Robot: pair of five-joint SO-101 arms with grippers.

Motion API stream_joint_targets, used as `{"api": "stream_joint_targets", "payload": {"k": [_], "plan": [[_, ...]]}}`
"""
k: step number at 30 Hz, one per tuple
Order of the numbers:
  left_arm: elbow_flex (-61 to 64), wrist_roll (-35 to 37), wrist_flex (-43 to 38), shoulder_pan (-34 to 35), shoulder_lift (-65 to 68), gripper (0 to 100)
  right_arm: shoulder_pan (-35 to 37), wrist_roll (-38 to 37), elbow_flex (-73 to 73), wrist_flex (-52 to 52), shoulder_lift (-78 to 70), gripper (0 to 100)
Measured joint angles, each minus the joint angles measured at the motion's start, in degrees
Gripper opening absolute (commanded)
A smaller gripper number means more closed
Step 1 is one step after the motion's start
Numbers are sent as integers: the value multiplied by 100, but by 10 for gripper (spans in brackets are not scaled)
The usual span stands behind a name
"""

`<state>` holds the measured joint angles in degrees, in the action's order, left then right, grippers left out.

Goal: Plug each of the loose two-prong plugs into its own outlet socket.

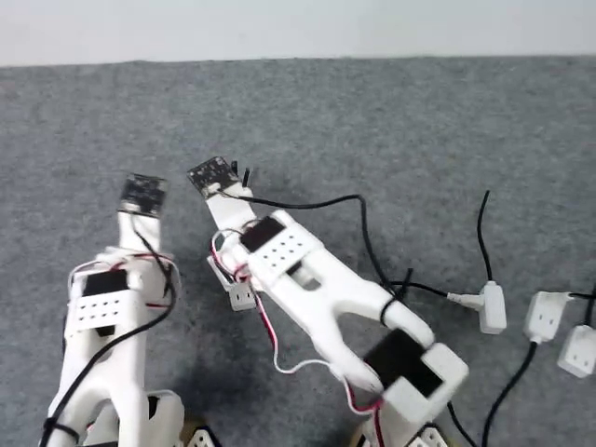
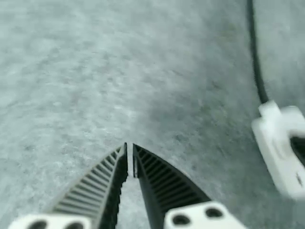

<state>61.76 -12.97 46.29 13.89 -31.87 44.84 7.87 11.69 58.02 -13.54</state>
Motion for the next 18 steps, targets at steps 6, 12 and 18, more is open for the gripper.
{"api": "stream_joint_targets", "payload": {"k": [6,12,18], "plan": [[-281,958,-185,712,0,12,527,-35,-554,659,-624,264],[-308,1108,-185,809,0,12,800,-44,-457,721,-976,139],[-308,1125,-185,818,0,12,325,413,-695,765,-1116,4]]}}
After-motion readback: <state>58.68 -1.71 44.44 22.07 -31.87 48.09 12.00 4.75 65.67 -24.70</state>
